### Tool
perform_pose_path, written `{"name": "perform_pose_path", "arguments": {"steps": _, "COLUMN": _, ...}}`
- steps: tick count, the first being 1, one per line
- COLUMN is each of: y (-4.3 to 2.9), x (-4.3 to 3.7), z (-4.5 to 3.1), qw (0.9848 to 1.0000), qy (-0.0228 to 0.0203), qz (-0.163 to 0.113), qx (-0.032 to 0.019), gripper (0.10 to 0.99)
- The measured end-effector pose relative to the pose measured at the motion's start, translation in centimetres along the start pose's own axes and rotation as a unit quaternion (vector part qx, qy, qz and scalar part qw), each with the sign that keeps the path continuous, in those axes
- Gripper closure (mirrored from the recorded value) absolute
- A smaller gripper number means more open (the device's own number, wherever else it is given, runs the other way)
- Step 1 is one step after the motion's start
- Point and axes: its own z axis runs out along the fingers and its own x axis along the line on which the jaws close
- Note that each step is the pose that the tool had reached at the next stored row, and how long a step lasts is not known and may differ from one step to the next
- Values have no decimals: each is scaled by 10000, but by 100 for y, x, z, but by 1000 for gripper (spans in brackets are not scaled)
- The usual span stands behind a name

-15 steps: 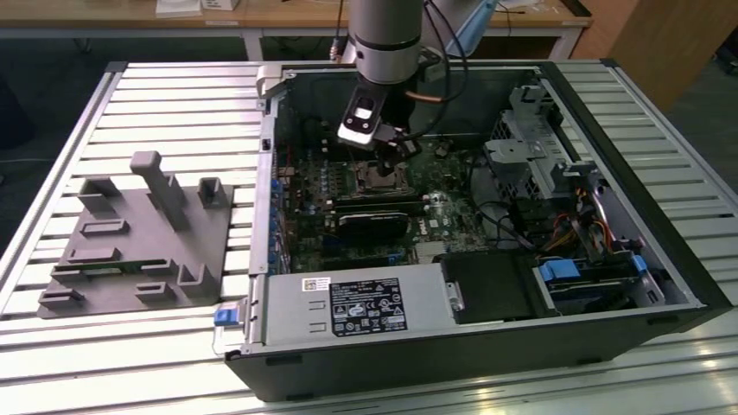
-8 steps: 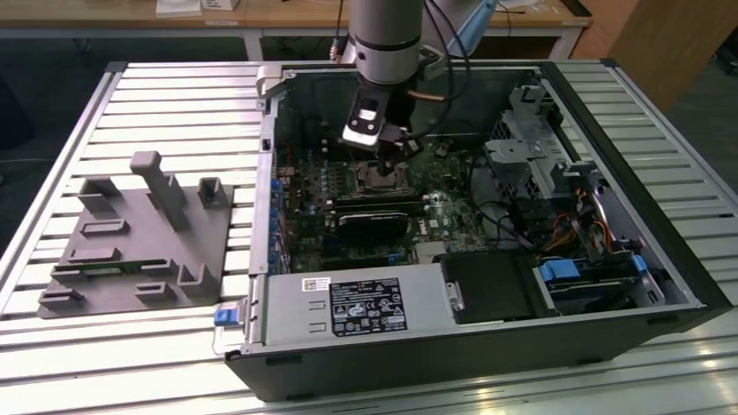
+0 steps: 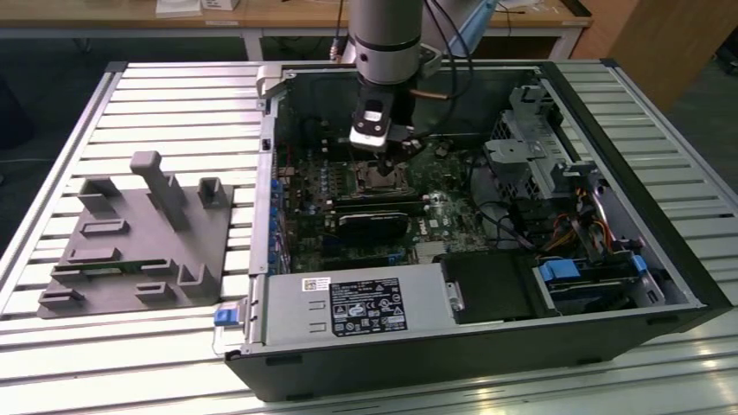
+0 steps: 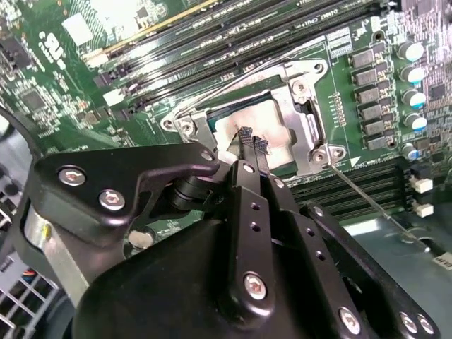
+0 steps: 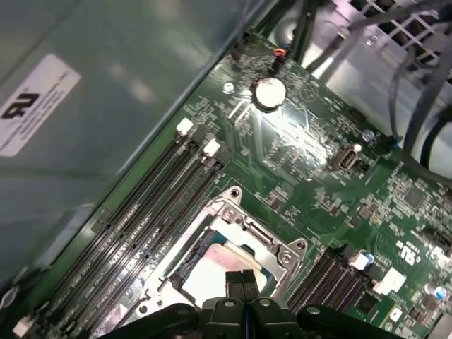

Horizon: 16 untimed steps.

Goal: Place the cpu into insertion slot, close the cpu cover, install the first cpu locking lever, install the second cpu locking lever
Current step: 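Close the cpu cover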

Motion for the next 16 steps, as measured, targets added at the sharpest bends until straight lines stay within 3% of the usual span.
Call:
{"name": "perform_pose_path", "arguments": {"steps": 9, "y": 0, "x": 0, "z": 0, "qw": 9985, "qy": 30, "qz": -539, "qx": -31, "gripper": 980}}
{"name": "perform_pose_path", "arguments": {"steps": 16, "y": 0, "x": 0, "z": 0, "qw": 9948, "qy": 56, "qz": -1018, "qx": -58, "gripper": 980}}
